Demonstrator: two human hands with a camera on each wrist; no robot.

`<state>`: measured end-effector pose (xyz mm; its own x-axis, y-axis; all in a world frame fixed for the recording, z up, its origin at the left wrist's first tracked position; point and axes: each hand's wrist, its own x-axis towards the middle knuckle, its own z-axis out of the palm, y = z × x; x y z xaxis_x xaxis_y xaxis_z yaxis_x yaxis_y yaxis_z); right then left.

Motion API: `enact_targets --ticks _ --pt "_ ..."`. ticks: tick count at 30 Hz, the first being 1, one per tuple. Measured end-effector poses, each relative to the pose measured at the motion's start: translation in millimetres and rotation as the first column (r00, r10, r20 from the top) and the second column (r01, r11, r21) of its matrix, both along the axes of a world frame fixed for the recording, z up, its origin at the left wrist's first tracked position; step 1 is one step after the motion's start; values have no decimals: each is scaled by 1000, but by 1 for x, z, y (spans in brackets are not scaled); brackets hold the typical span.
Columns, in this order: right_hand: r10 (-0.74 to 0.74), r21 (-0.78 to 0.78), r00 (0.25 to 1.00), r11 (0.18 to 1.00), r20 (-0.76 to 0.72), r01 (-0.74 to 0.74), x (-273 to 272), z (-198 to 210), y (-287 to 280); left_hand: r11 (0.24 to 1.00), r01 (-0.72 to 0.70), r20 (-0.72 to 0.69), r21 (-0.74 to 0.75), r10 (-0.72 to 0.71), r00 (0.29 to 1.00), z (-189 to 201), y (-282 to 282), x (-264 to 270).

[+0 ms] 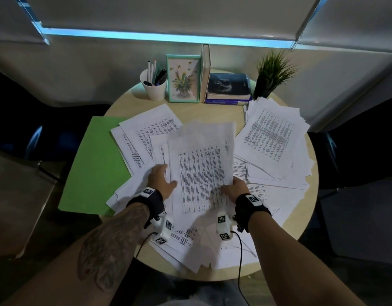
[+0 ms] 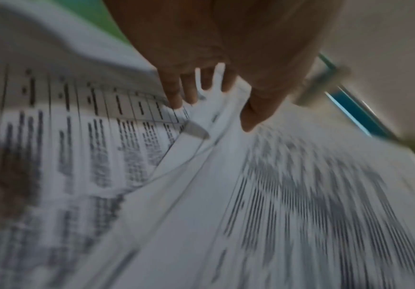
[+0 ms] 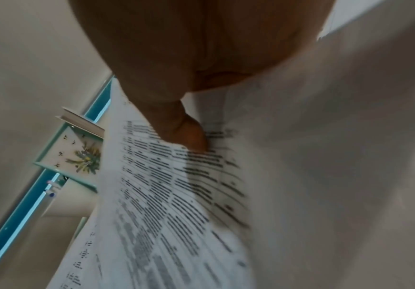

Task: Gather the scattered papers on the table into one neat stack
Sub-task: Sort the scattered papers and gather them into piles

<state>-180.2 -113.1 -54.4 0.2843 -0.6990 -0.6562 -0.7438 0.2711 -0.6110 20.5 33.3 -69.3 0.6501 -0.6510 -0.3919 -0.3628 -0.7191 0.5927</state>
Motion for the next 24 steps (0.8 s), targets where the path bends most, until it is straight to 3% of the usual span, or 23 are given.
enact_targets --ticks 2,4,8,10,12,13,16,19,24 --pt "-66 -30 996 997 61 68 -4 0 0 959 -285 -93 -13 282 955 4 -7 5" --pt "-108 -68 989 991 98 115 -9 1 -2 882 -471 -294 -34 441 848 9 -16 13" --pt "-120 -93 979 986 163 136 -15 9 -9 818 -574 -598 39 480 643 26 -37 27" --pt "-62 -121 984 989 165 82 -14 14 -11 810 -586 -671 11 441 596 34 -48 29" --pt "-24 -155 987 987 158 49 -10 17 -13 813 -578 -656 -62 404 638 43 -59 27" --pt "-26 -174 987 983 160 54 -9 19 -15 831 -544 -618 -113 371 694 44 -65 27" --pt "-117 -196 969 967 220 161 -3 30 -22 865 -445 -518 -231 278 809 66 -76 22" --pt "-190 -207 931 943 311 261 3 40 -26 826 -449 -506 -341 242 828 81 -85 20" --pt "-245 -205 864 909 440 362 12 48 -27 697 -504 -467 -510 268 843 111 -93 14"
